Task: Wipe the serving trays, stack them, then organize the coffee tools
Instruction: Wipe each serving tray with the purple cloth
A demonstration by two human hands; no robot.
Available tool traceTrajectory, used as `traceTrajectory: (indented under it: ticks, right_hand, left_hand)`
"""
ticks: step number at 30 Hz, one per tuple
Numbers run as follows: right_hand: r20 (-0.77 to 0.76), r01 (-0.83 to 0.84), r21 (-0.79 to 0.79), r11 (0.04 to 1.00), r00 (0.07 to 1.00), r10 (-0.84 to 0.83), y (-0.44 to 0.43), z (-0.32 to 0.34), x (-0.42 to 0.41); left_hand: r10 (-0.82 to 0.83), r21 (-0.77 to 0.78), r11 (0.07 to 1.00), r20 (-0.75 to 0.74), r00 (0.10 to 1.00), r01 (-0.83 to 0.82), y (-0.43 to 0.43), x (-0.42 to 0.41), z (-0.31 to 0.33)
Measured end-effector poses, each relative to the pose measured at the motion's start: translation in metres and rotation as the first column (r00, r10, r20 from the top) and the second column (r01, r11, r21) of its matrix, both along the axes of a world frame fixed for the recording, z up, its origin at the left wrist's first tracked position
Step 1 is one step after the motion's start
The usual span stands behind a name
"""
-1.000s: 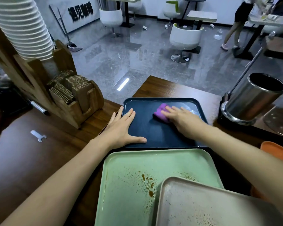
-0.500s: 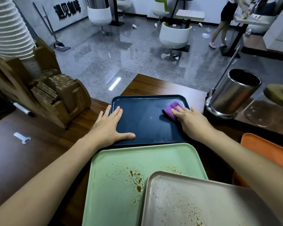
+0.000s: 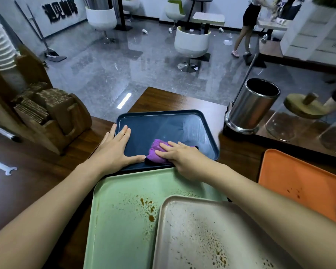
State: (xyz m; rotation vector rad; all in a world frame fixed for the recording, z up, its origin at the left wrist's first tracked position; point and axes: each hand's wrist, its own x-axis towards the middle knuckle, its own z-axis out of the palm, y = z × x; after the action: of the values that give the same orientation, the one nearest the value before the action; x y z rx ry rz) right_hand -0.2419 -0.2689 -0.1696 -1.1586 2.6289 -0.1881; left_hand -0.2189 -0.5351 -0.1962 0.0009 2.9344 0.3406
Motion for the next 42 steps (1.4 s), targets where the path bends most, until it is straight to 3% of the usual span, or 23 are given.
traceTrajectory:
  ticks: [7, 10, 12, 19, 26, 30, 36, 42]
  right_hand:
    - [-0.047, 0.145, 0.05, 0.988, 0.989, -0.143, 0.026, 0.014, 0.013]
    - [-0.327, 0.292, 0.191, 0.937, 0.919, -0.22, 0.057, 0.002, 0.009]
    - [-0.431, 0.342, 0.199, 0.918, 0.872, -0.231, 0.064, -0.008, 0.003]
    - [-0.415, 0.433, 0.196, 0.88, 0.849, -0.326, 0.042, -0.01, -0.043]
    - [-0.417, 0.47, 0.076, 0.879, 0.816, -0.401, 0.018, -0.017, -0.099]
    - [-0.385, 0.428, 0.009, 0.904, 0.836, -0.392, -0.002, -0.019, -0.097]
    - [-0.196, 0.118, -0.076, 0.99, 0.972, -0.131, -0.086, -0.015, -0.075]
    - [-0.191, 0.01, -0.111, 0.994, 0.981, -0.031, -0.08, -0.011, -0.054]
  left_hand:
    - [0.006, 0.014, 1.0, 0.003, 1.0, -0.006, -0.005, 0.0, -0.002]
    - [0.001, 0.031, 1.0, -0.005, 1.0, -0.001, -0.005, 0.0, 0.0]
    - [-0.002, 0.054, 0.999, -0.008, 1.0, 0.003, -0.005, 0.0, 0.0]
    - [0.015, 0.144, 0.989, -0.001, 1.0, -0.015, -0.005, 0.002, 0.003]
    - [0.028, 0.175, 0.984, 0.0, 1.0, -0.028, -0.002, 0.004, 0.007]
    - [0.025, 0.162, 0.986, -0.005, 1.0, -0.024, -0.001, 0.005, 0.006]
    - [0.008, 0.184, 0.983, -0.037, 0.999, -0.001, 0.001, 0.006, 0.008]
    - [-0.008, 0.091, 0.996, -0.069, 0.998, 0.015, -0.004, 0.002, 0.0]
